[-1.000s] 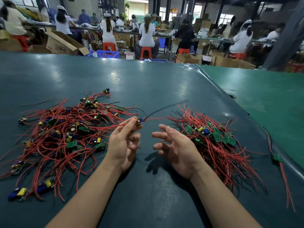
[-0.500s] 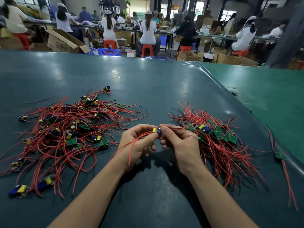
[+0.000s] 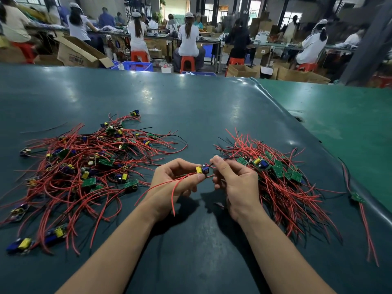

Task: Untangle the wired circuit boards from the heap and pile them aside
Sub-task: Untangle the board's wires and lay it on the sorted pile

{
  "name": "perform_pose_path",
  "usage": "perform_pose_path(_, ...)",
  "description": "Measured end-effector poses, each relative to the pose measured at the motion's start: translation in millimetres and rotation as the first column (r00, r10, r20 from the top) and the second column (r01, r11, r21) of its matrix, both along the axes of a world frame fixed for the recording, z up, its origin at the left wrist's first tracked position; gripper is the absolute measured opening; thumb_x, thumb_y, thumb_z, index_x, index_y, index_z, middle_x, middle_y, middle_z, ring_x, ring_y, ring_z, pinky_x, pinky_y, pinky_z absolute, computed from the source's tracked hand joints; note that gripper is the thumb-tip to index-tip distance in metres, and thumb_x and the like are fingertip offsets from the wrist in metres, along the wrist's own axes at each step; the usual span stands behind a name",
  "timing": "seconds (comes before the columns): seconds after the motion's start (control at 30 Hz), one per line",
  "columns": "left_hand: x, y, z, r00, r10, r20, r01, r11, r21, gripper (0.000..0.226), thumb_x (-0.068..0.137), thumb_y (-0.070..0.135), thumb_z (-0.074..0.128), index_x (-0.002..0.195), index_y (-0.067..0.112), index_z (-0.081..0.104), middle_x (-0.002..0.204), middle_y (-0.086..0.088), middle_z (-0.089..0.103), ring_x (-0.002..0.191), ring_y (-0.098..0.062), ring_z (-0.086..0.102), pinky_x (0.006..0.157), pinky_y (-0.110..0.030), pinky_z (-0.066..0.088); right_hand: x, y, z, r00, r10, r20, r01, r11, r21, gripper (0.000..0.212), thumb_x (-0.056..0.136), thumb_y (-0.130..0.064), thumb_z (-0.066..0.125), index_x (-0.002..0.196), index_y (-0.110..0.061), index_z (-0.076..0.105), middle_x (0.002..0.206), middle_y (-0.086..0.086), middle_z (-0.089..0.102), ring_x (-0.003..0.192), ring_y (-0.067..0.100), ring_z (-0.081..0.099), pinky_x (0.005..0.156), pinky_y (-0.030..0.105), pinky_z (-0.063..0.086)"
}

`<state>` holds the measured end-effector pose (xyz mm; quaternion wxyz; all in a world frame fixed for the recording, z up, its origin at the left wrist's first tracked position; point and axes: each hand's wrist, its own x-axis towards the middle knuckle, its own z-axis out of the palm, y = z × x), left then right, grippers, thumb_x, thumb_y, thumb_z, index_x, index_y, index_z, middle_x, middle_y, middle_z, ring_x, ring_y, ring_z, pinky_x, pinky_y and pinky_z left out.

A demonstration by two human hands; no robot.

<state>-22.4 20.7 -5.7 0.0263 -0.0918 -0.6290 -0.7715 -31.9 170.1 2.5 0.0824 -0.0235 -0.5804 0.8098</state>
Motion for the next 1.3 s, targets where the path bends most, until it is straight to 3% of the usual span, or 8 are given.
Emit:
perform_pose_path(0.17, 0.1, -2.3, 3.9, 0.998, -0.033, 0.048, 0.027, 0.993, 0.113, 0.019, 0.057, 0.016, 0.083, 0.073, 0.015, 0.074, 0.067, -0.017, 0.061, 0.045, -0.013, 0.047, 0.044, -0.018, 0.033, -5.0, 10.5, 5.6, 0.976, -0.200, -0.085, 0.197, 0.980, -0.040, 0.018, 0.089, -0.013, 0.070, 0.070, -0.011, 0.072, 0.055, -0.002, 0.057, 0.045, 0.008, 0.051, 0.040, 0.018, 0.041)
perform_pose_path(0.6, -4.7, -18.4, 17.7, 0.979, -0.009, 0.203, -0.112, 0.807, 0.579, 0.012, 0.069, 0.010, 0.068, 0.061, 0.018, 0.068, 0.068, 0.003, 0.059, 0.063, -0.008, 0.049, 0.054, -0.017, 0.041, -0.4, 16.3, 12.2, 0.833, -0.518, -0.195, 0.479, 0.851, -0.216, 0.022, 0.097, -0.017, 0.062, 0.075, -0.012, 0.061, 0.050, -0.006, 0.052, 0.037, 0.009, 0.044, 0.036, 0.019, 0.032)
perform_pose_path(0.8, -8.4, -21.0, 17.2, 0.981, 0.072, 0.179, -0.167, 0.779, 0.605, 0.003, 0.077, 0.024, 0.062, 0.073, 0.024, 0.063, 0.118, -0.003, 0.069, 0.116, -0.015, 0.060, 0.098, -0.032, 0.041, 9.2, 0.5, 1.4, 0.885, -0.305, -0.353, 0.360, 0.928, 0.100, 0.016, 0.092, -0.026, 0.064, 0.079, -0.019, 0.065, 0.054, 0.000, 0.053, 0.043, 0.014, 0.046, 0.041, 0.023, 0.035)
perform_pose_path(0.87, -7.8, -25.1, 19.2, 0.986, 0.036, 0.164, -0.134, 0.754, 0.643, 0.024, 0.067, 0.034, 0.076, 0.079, 0.026, 0.057, 0.116, -0.002, 0.070, 0.120, -0.015, 0.059, 0.104, -0.035, 0.039, 6.9, 0.8, 0.7, 0.890, -0.329, -0.316, 0.376, 0.921, 0.101, 0.019, 0.094, -0.024, 0.063, 0.077, -0.016, 0.065, 0.053, -0.002, 0.053, 0.043, 0.013, 0.045, 0.040, 0.022, 0.035)
perform_pose_path(0.97, -3.9, -33.0, 22.3, 0.987, -0.066, 0.143, -0.065, 0.657, 0.751, 0.042, 0.054, 0.032, 0.089, 0.080, 0.020, 0.058, 0.088, -0.001, 0.073, 0.095, -0.014, 0.070, 0.088, -0.033, 0.054, 1.2, 9.4, 0.8, 0.904, -0.393, -0.171, 0.403, 0.914, 0.033, 0.024, 0.096, -0.020, 0.062, 0.073, -0.014, 0.064, 0.050, -0.006, 0.052, 0.041, 0.011, 0.044, 0.040, 0.021, 0.034)
perform_pose_path(1.1, 1.5, -19.0, 24.5, 0.955, -0.152, 0.256, -0.049, 0.768, 0.639, 0.015, 0.078, 0.032, 0.065, 0.073, 0.021, 0.057, 0.058, 0.008, 0.054, 0.042, 0.000, 0.051, 0.044, -0.016, 0.047, -0.3, 10.0, -0.4, 0.973, -0.230, 0.012, 0.230, 0.973, 0.001, 0.026, 0.097, -0.020, 0.060, 0.073, -0.011, 0.065, 0.051, -0.005, 0.051, 0.038, 0.007, 0.043, 0.035, 0.016, 0.029)
perform_pose_path(1.2, 4.9, -4.7, 22.8, 0.934, -0.188, 0.303, 0.021, 0.878, 0.479, 0.023, 0.076, 0.038, 0.060, 0.084, 0.016, 0.059, 0.063, 0.004, 0.061, 0.041, 0.000, 0.048, 0.038, -0.012, 0.041, 6.1, 0.0, -0.5, 0.983, 0.142, 0.116, -0.151, 0.986, 0.077, 0.023, 0.094, -0.030, 0.062, 0.084, -0.012, 0.074, 0.062, -0.001, 0.058, 0.040, 0.009, 0.045, 0.037, 0.016, 0.030)
perform_pose_path(1.3, 5.5, -4.5, 19.4, 0.925, -0.264, 0.273, 0.125, 0.891, 0.436, 0.026, 0.082, 0.028, 0.061, 0.093, 0.008, 0.075, 0.084, -0.006, 0.071, 0.059, -0.009, 0.061, 0.055, -0.017, 0.053, 11.1, -5.3, 1.6, 0.919, 0.367, 0.144, -0.374, 0.927, 0.024, 0.026, 0.082, -0.041, 0.065, 0.087, -0.019, 0.079, 0.070, 0.004, 0.055, 0.041, 0.009, 0.041, 0.038, 0.015, 0.026)
